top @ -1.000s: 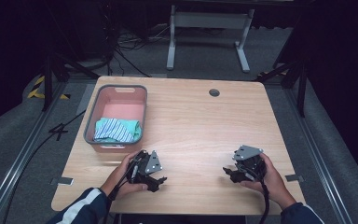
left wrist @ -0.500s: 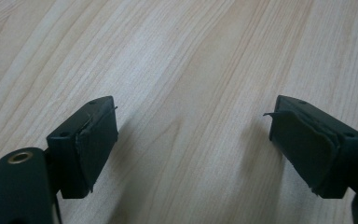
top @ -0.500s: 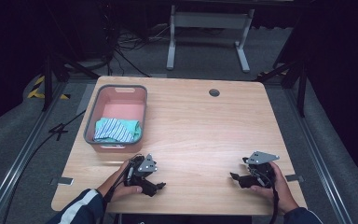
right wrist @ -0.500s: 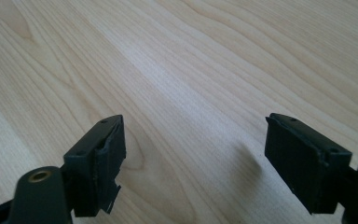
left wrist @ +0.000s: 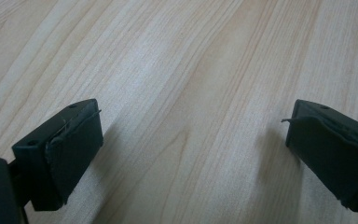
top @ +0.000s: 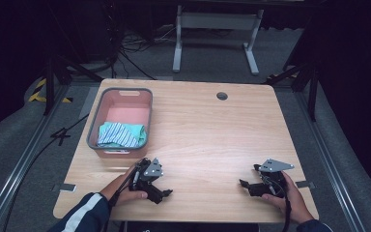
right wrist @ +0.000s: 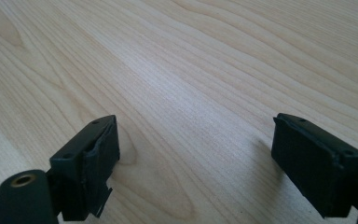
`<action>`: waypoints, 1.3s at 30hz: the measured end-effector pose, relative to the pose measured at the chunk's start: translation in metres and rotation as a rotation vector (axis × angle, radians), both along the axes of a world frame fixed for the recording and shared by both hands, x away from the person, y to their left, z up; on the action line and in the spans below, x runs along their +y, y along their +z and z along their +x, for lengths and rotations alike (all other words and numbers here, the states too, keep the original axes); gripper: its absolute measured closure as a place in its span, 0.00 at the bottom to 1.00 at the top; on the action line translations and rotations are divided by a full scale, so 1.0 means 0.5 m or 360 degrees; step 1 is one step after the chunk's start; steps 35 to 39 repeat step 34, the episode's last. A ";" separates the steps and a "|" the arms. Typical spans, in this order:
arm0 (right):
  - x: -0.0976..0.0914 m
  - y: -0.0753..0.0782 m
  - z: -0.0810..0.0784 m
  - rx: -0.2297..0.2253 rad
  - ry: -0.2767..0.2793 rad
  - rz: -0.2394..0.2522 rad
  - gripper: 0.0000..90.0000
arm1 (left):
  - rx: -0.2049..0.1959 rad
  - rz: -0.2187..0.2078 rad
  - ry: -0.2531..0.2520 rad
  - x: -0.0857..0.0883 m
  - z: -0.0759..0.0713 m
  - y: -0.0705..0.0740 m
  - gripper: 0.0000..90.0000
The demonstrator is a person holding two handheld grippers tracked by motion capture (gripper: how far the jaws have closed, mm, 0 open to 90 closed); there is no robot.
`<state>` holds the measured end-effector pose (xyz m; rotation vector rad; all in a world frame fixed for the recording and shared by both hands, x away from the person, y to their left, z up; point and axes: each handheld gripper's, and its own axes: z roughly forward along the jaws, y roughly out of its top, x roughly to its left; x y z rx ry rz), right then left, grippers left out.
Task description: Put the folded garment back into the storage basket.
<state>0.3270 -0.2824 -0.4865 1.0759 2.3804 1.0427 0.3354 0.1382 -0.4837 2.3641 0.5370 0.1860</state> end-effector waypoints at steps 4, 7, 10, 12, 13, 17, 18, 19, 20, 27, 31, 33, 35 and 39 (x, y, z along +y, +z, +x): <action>0.003 0.000 -0.001 0.0003 -0.0026 0.0006 0.17 | 0.0010 0.0013 -0.0010 -0.003 0.002 0.000 0.01; 0.003 0.000 -0.001 0.0003 -0.0029 0.0006 0.17 | 0.0005 0.0017 -0.0023 -0.004 0.004 0.000 0.01; 0.003 0.000 -0.001 0.0002 -0.0028 0.0006 0.17 | 0.0006 0.0016 -0.0022 -0.004 0.004 0.000 0.00; 0.003 0.000 -0.001 0.0003 -0.0028 0.0006 0.17 | 0.0005 0.0016 -0.0023 -0.004 0.004 0.000 0.00; 0.003 0.000 -0.001 0.0002 -0.0028 0.0006 0.17 | 0.0006 0.0017 -0.0023 -0.004 0.004 0.000 0.00; 0.003 0.000 -0.001 0.0003 -0.0028 0.0006 0.17 | 0.0005 0.0017 -0.0024 -0.004 0.004 0.000 0.00; 0.003 0.000 -0.001 0.0002 -0.0028 0.0006 0.17 | 0.0006 0.0017 -0.0024 -0.004 0.005 0.000 0.00; 0.003 0.000 -0.001 0.0002 -0.0028 0.0006 0.17 | 0.0006 0.0016 -0.0024 -0.004 0.005 0.000 0.00; 0.002 0.000 -0.001 0.0002 -0.0026 0.0006 0.17 | 0.0006 0.0016 -0.0024 -0.004 0.005 0.000 0.00; 0.002 0.000 -0.001 0.0003 -0.0021 0.0006 0.17 | 0.0006 0.0015 -0.0018 -0.005 0.005 0.000 0.00; 0.002 0.000 -0.001 0.0003 -0.0023 0.0005 0.17 | 0.0003 0.0019 -0.0020 -0.005 0.006 0.000 0.00; 0.002 0.000 -0.001 0.0003 -0.0023 0.0005 0.17 | 0.0010 0.0019 -0.0026 -0.006 0.007 0.000 0.00; 0.002 0.000 -0.001 0.0003 -0.0022 0.0005 0.17 | 0.0007 0.0015 -0.0024 -0.007 0.007 -0.001 0.00; 0.002 0.000 -0.001 0.0003 -0.0022 0.0005 0.17 | 0.0007 0.0015 -0.0024 -0.007 0.007 -0.001 0.00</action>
